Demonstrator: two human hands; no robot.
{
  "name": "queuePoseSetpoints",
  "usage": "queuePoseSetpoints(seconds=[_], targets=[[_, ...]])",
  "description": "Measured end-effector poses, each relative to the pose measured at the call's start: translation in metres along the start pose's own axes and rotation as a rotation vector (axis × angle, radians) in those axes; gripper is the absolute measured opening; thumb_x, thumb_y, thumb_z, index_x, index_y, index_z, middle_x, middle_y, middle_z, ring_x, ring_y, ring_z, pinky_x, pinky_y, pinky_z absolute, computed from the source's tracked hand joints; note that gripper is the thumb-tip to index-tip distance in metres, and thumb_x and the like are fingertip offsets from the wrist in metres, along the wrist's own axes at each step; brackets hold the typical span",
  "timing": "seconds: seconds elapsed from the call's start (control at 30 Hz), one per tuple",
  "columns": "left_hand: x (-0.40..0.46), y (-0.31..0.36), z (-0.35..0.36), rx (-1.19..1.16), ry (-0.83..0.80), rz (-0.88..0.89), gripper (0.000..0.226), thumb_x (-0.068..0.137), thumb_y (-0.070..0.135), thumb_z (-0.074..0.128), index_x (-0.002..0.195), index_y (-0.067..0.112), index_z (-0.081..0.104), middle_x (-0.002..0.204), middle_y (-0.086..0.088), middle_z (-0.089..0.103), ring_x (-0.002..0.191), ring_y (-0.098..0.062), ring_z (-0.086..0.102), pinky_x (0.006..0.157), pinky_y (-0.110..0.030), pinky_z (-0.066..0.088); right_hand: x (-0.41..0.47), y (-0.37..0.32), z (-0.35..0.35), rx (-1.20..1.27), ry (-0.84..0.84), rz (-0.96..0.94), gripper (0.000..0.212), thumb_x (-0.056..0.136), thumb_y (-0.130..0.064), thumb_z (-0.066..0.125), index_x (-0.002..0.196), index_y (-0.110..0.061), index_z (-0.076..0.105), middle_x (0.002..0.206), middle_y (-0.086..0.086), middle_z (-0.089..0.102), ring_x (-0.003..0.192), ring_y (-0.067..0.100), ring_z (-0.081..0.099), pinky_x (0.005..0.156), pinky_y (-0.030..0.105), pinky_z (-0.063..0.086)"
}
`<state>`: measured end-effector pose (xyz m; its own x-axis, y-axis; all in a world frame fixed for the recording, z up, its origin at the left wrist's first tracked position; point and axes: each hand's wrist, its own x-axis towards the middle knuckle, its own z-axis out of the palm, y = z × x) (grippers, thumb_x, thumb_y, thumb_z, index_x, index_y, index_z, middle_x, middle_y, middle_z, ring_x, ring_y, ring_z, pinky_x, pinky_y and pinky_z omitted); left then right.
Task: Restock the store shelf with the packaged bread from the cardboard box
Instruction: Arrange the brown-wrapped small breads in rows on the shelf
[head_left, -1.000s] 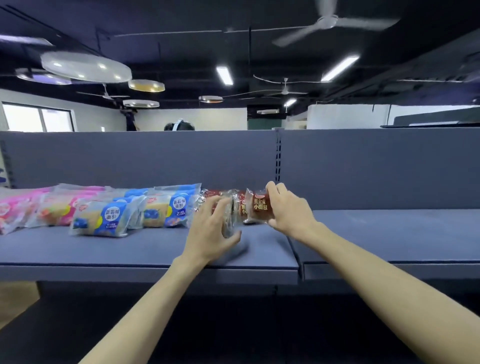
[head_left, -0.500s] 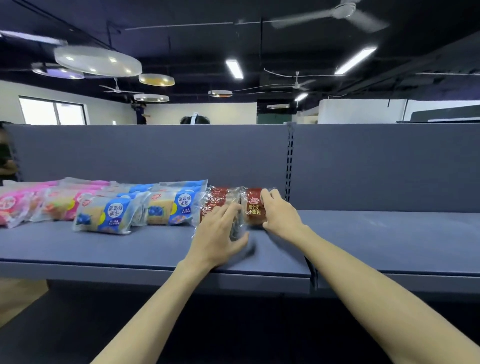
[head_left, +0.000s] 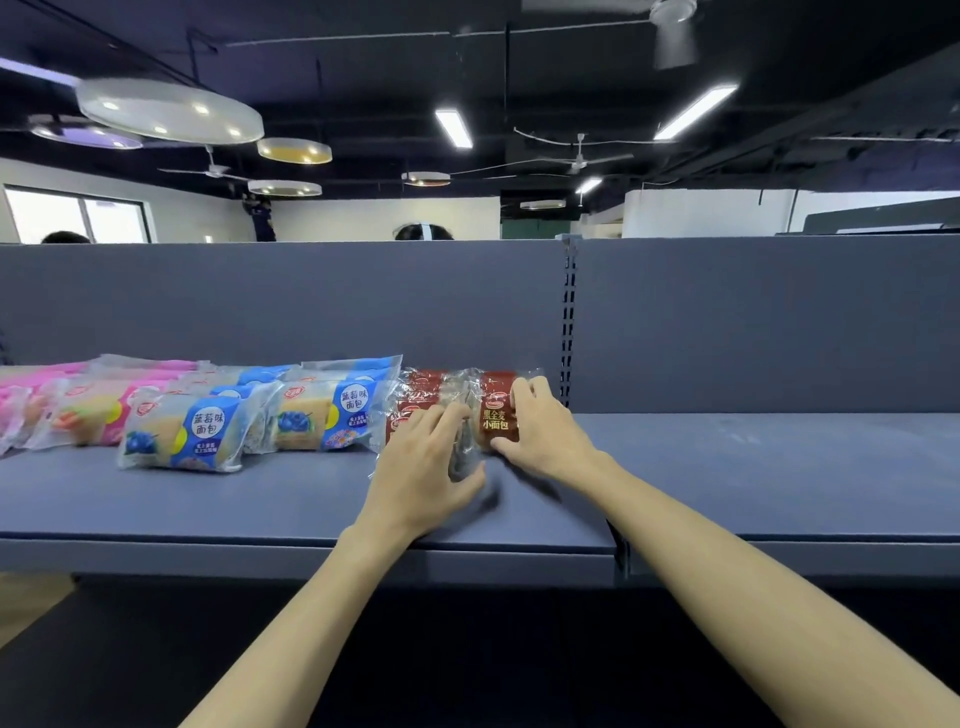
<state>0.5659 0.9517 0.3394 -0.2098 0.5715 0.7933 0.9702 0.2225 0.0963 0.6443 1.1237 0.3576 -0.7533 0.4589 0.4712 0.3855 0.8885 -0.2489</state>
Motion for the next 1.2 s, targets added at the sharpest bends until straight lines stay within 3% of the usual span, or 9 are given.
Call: queuePoseSetpoints(seconds=[0.27, 0.47, 0.63, 0.8, 1.2], targets=[[-0.002, 0.002, -0.003, -0.002, 0.011, -0.017, 0.037, 0.073, 0.033, 0.065, 0.106, 0.018, 0.057, 0.092, 0.005, 0.06, 0.082, -0.021, 0.053, 0.074, -0.028, 0.038, -0.001, -0.005, 0.004, 0.026, 0.0, 0.03, 0.055, 0.082, -0.028, 0.075, 0.117, -0.01, 0.038, 0.125, 0.012, 0.034, 0.105, 0.039, 0.053, 0.091, 0.049, 0.048], [-0.001, 0.003, -0.005, -0.015, 0.03, -0.012, 0.035, 0.077, 0.039, 0.054, 0.105, 0.017, 0.058, 0.089, 0.006, 0.06, 0.08, -0.018, 0.054, 0.071, -0.032, 0.047, -0.017, -0.009, -0.002, -0.069, 0.112, -0.064, 0.032, 0.083, -0.015, 0.066, 0.099, -0.014, 0.037, 0.115, 0.009, 0.034, 0.093, 0.031, 0.046, 0.075, 0.042, 0.049], [-0.002, 0.001, -0.003, 0.001, 0.004, -0.013, 0.035, 0.077, 0.034, 0.058, 0.107, 0.017, 0.057, 0.086, 0.006, 0.058, 0.079, -0.019, 0.052, 0.07, -0.035, 0.048, -0.012, -0.011, -0.003, -0.124, -0.126, -0.222, 0.019, 0.09, -0.023, 0.055, 0.108, -0.018, 0.053, 0.109, 0.004, 0.046, 0.104, 0.026, 0.048, 0.08, 0.038, 0.049], [0.0, 0.0, -0.002, -0.002, 0.007, -0.02, 0.031, 0.076, 0.031, 0.056, 0.104, 0.017, 0.057, 0.085, 0.006, 0.056, 0.08, -0.02, 0.051, 0.071, -0.036, 0.047, -0.003, -0.011, 0.005, -0.135, -0.171, -0.173, 0.026, 0.093, -0.021, 0.051, 0.118, -0.014, 0.05, 0.117, 0.01, 0.043, 0.113, 0.029, 0.042, 0.094, 0.042, 0.044], [-0.002, -0.004, 0.0, -0.007, -0.047, -0.044, 0.032, 0.078, 0.034, 0.05, 0.106, 0.019, 0.055, 0.083, 0.008, 0.053, 0.078, -0.017, 0.047, 0.068, -0.032, 0.044, -0.007, -0.017, -0.016, -0.157, -0.35, -0.179, 0.031, 0.092, -0.025, 0.053, 0.121, -0.013, 0.049, 0.119, 0.009, 0.04, 0.114, 0.03, 0.042, 0.098, 0.045, 0.043]])
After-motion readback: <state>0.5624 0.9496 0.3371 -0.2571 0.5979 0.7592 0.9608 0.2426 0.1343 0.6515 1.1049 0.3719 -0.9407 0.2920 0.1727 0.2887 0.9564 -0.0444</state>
